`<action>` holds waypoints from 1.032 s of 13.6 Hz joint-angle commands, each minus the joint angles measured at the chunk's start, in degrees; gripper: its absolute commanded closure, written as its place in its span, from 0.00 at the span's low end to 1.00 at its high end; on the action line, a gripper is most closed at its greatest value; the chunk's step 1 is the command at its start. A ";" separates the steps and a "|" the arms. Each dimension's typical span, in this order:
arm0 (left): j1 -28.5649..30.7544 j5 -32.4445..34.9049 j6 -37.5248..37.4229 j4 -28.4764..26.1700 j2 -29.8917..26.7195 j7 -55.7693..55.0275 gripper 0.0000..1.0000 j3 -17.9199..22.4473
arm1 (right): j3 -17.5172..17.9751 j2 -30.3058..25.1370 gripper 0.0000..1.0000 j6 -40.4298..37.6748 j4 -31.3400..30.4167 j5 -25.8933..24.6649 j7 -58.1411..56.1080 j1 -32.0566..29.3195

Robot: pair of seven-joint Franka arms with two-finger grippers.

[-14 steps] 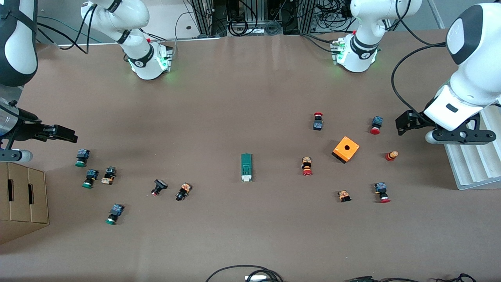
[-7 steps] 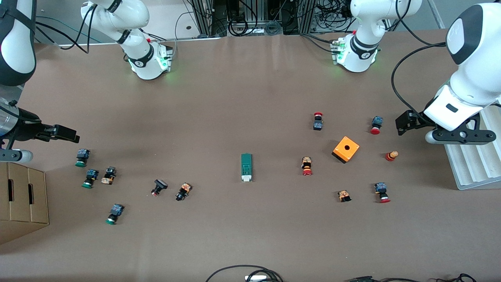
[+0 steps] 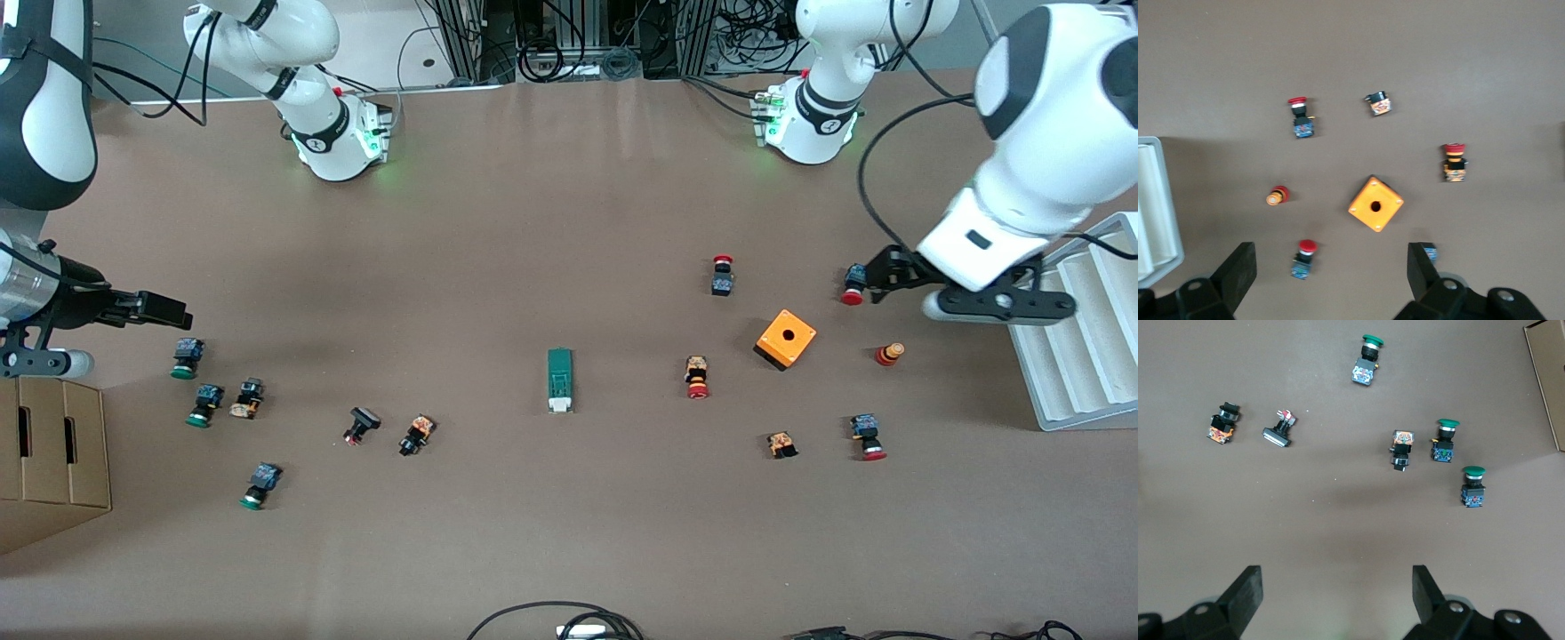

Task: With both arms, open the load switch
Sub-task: 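Move the left gripper over the green switch while the right gripper approaches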

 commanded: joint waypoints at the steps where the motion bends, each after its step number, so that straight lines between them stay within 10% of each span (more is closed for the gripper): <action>1: -0.20 -0.43 -1.04 0.87 -0.31 -5.78 0.00 -3.08 | 0.55 0.45 0.00 3.02 0.79 0.70 -0.78 1.83; 14: -0.29 0.36 5.53 1.31 3.12 -40.68 0.00 -24.09 | 0.64 6.69 0.00 5.84 3.52 1.31 -2.01 5.62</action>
